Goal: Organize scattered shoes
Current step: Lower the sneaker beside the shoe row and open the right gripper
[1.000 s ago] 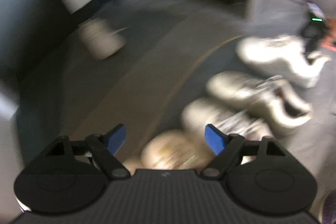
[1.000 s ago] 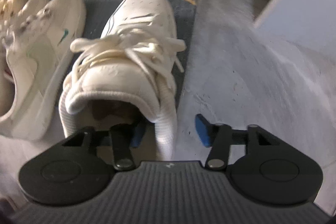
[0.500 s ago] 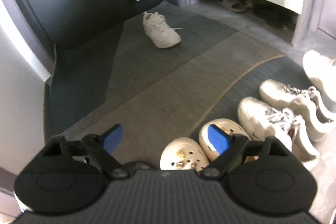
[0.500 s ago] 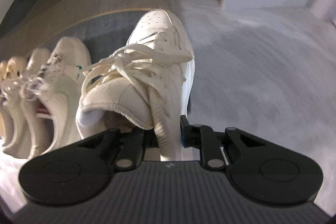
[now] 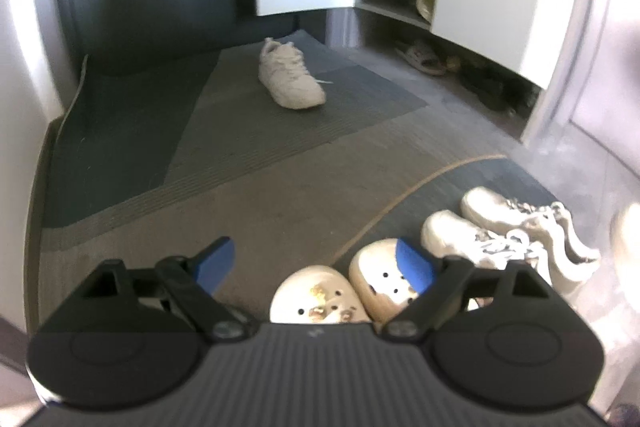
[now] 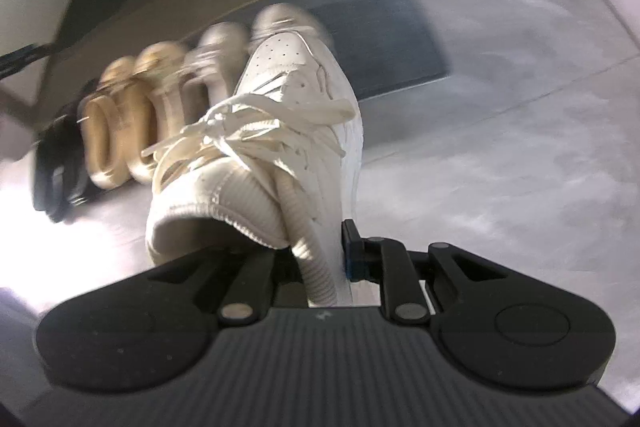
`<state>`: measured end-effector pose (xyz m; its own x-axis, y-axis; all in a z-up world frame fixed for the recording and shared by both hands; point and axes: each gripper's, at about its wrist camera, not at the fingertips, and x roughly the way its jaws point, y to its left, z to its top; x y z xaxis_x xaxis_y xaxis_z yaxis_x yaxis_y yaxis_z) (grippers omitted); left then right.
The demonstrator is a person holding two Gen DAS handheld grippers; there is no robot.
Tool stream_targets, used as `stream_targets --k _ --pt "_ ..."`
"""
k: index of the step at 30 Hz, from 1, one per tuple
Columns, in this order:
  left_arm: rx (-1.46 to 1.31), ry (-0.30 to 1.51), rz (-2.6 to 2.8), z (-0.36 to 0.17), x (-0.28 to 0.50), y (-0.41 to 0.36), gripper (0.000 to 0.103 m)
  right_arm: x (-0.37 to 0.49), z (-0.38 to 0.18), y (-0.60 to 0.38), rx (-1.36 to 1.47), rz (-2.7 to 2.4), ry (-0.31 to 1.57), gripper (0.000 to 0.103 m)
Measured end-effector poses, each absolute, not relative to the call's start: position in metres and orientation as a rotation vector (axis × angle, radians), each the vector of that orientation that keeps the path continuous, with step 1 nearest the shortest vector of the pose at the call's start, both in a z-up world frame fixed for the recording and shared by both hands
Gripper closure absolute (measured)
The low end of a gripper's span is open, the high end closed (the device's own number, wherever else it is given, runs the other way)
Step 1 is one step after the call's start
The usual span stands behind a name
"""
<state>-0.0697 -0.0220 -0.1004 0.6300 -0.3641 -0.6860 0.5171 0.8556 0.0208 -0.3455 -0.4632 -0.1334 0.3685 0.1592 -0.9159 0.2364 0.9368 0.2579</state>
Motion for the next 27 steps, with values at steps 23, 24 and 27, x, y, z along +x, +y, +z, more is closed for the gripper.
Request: stream_targets --k 23,24,27 --pt "0.029 0.687 -0.17 -0.058 -0.101 0.152 0.014 -0.226 -0.289 -0.087 0.337 0.894 1.522 0.086" --pt "0.022 0.703 -0.163 -0.061 -0.101 0.159 0.014 -0.231 -0.292 -0.081 0.338 0.884 1.535 0.086" --pt "0.004 0.736 -0.159 -0.067 -0.099 0.174 0.014 -0.248 -0.293 -0.066 0.354 0.836 1.549 0.085"
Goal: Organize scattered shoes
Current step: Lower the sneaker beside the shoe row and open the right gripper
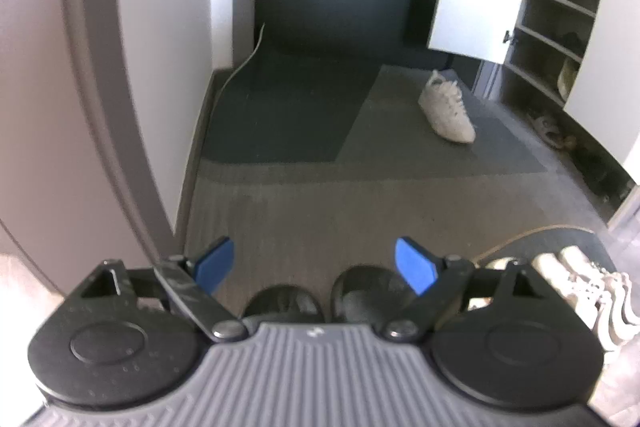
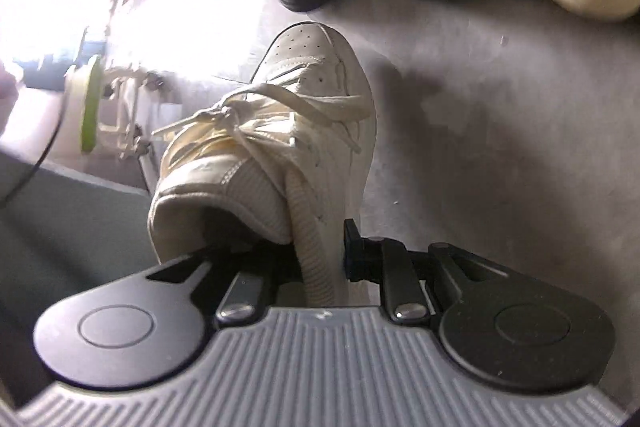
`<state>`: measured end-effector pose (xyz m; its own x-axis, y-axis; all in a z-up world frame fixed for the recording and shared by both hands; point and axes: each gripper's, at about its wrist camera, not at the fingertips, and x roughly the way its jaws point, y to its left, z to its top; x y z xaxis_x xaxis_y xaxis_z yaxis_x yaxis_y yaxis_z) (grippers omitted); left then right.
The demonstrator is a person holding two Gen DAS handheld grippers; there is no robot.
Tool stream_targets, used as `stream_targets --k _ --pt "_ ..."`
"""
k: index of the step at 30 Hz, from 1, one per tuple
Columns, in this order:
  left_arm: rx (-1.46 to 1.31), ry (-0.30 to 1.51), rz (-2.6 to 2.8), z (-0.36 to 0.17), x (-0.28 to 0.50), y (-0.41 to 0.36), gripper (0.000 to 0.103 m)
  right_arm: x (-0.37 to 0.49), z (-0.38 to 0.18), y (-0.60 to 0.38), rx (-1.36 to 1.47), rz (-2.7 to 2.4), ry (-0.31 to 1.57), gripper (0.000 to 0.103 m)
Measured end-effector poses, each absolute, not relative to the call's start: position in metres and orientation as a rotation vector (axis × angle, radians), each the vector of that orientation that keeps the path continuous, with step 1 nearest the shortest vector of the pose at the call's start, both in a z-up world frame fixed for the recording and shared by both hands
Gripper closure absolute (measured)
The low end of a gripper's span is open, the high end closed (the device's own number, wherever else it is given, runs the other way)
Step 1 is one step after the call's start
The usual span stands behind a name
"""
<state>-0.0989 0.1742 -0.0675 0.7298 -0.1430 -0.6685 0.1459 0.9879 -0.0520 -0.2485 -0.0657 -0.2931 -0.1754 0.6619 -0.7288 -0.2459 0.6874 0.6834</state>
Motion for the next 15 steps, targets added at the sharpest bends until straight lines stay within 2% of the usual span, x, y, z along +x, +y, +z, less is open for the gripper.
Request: stream_targets --k 6,9,15 --pt "-0.009 0.759 -0.148 -0.073 -0.098 0.191 0.014 -0.262 -0.302 -0.023 0.411 0.836 1.596 0.079" --pt "0.004 0.755 -0.146 -0.072 -0.1 0.192 0.014 -0.265 -0.299 0.013 0.298 0.884 1.579 0.072" --pt "0.063 0.762 -0.134 -0.077 -0.1 0.174 0.014 -0.271 -0.287 0.038 0.148 0.911 1.548 0.072"
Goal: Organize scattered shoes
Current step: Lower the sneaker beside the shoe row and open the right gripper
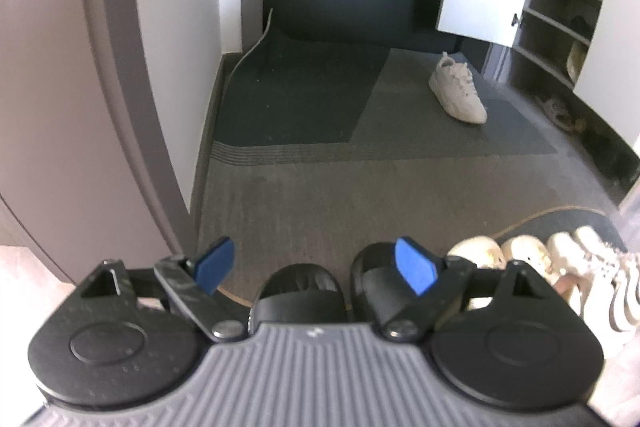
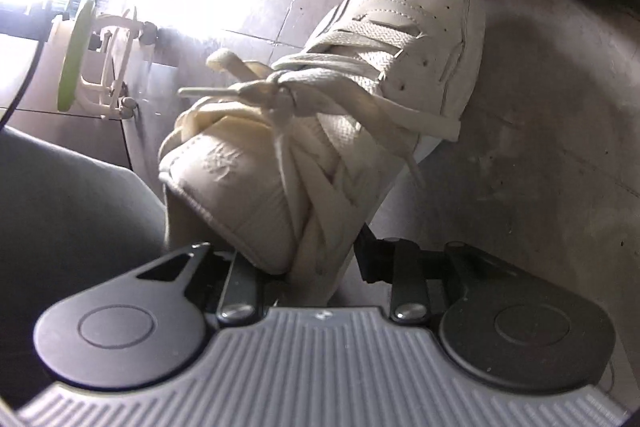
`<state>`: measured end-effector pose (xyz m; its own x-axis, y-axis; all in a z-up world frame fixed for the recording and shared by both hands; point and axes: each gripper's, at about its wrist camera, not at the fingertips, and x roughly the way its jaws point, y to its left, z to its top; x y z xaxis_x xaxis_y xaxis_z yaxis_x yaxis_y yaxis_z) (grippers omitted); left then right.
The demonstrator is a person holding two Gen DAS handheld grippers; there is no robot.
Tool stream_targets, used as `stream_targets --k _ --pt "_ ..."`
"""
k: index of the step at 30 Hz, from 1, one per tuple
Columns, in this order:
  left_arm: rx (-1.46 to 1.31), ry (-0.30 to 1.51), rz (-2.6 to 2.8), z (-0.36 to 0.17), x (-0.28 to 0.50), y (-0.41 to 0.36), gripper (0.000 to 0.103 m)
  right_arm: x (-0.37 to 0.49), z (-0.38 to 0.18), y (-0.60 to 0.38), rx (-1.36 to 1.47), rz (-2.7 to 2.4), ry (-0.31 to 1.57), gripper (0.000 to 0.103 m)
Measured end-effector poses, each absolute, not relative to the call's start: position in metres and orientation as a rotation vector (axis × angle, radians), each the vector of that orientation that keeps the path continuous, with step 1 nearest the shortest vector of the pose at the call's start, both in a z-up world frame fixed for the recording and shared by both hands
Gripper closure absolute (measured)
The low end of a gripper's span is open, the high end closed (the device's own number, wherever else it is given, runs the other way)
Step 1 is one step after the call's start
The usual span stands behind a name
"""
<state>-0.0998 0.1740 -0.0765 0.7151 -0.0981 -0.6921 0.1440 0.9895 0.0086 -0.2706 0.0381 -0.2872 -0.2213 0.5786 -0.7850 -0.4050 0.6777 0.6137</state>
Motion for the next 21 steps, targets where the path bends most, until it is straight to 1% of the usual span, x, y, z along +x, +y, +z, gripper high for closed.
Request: stream_targets --k 7,10,11,13,14,16,17,20,21 --pt "0.053 0.789 -0.099 -0.072 -0.101 0.158 0.014 -0.275 -0.284 0.04 0.078 0.923 1.505 0.075" --pt "0.08 0.795 -0.092 -0.067 -0.111 0.151 0.014 -0.273 -0.288 0.048 0.026 0.944 1.489 0.073" --pt "0.099 0.798 -0.069 -0.067 -0.114 0.148 0.014 -0.276 -0.29 0.051 0.006 0.941 1.484 0.071" --pt "0.11 0.817 -0.048 -0.067 -0.115 0.143 0.014 -0.283 -0.294 0.056 -0.017 0.942 1.47 0.062" --pt "0.108 0.83 -0.05 -0.066 -0.113 0.14 0.014 -0.288 -0.297 0.059 -0.026 0.955 1.458 0.054" --pt "0.119 0.845 -0.077 -0.064 -0.105 0.128 0.013 -0.292 -0.298 0.056 0.002 0.965 1.431 0.052" --pt "0.127 0.848 -0.09 -0.063 -0.099 0.121 0.013 -0.291 -0.299 0.049 0.039 0.989 1.42 0.047" --pt "0.149 0.836 -0.13 -0.058 -0.078 0.089 0.013 -0.281 -0.295 0.022 0.169 1.068 1.382 0.024" --pt "0.159 0.82 -0.142 -0.055 -0.069 0.072 0.013 -0.278 -0.293 0.014 0.191 1.075 1.369 0.023"
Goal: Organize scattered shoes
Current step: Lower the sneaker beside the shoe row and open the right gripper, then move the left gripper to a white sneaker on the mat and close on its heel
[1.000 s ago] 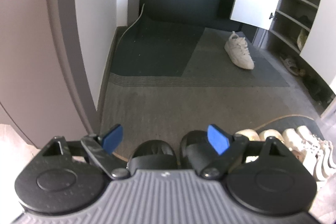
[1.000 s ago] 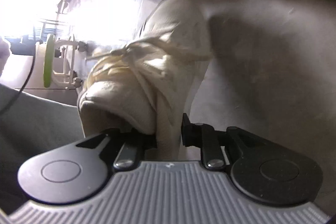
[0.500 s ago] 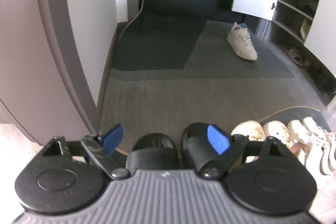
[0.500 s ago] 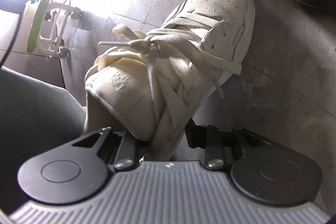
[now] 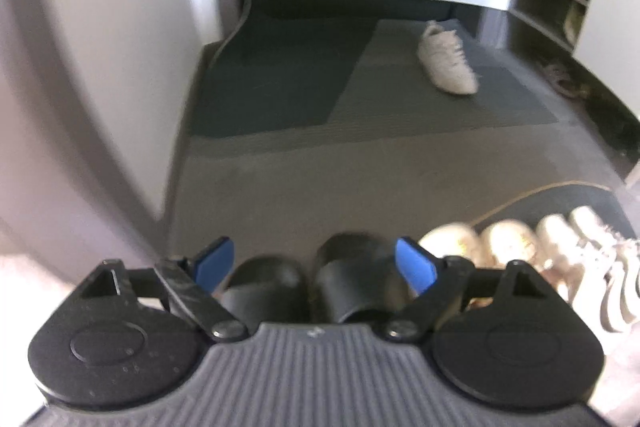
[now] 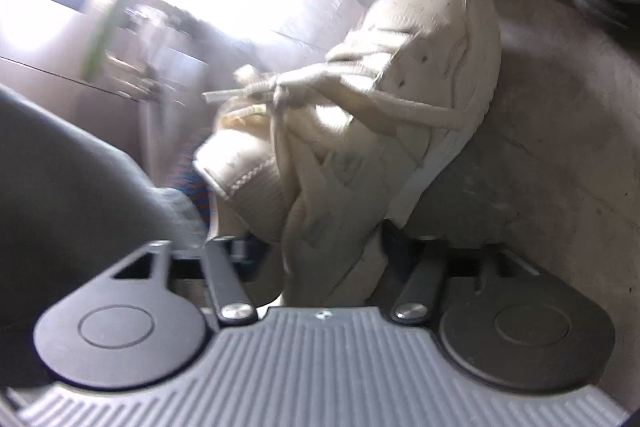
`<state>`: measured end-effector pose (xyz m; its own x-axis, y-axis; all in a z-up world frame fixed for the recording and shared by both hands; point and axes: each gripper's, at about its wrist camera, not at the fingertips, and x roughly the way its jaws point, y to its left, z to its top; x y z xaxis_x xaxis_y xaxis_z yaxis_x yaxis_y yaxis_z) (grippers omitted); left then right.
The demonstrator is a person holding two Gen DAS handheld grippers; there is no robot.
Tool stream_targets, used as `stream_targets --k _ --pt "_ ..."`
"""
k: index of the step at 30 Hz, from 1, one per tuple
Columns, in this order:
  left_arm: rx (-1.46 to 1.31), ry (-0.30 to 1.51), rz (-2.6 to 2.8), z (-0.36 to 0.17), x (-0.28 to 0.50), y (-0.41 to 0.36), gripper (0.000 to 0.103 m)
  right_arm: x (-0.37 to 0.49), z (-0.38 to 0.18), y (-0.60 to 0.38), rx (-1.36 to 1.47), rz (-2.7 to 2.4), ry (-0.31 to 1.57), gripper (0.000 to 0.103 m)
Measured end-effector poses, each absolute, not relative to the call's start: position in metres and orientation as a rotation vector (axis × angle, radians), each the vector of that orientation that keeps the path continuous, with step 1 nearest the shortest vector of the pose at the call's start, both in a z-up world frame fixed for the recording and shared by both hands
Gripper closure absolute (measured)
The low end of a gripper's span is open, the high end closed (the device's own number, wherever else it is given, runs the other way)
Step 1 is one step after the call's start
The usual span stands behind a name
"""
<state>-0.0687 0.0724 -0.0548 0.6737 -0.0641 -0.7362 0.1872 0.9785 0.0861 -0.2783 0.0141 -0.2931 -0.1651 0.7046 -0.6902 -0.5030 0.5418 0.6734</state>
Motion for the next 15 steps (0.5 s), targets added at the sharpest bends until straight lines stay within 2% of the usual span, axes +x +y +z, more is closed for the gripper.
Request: stream_targets --k 2,8,15 --pt "0.162 0.804 -0.148 -0.051 -0.057 0.052 0.013 -0.264 -0.279 -0.026 0.292 1.157 1.309 0.02" --pt "0.186 0.755 -0.167 -0.015 -0.034 -0.023 0.011 -0.219 -0.229 -0.168 0.389 1.223 1.069 0.019" --pt "0.234 0.77 -0.153 0.055 0.019 -0.124 0.009 -0.158 -0.183 -0.319 0.463 0.956 0.869 0.018"
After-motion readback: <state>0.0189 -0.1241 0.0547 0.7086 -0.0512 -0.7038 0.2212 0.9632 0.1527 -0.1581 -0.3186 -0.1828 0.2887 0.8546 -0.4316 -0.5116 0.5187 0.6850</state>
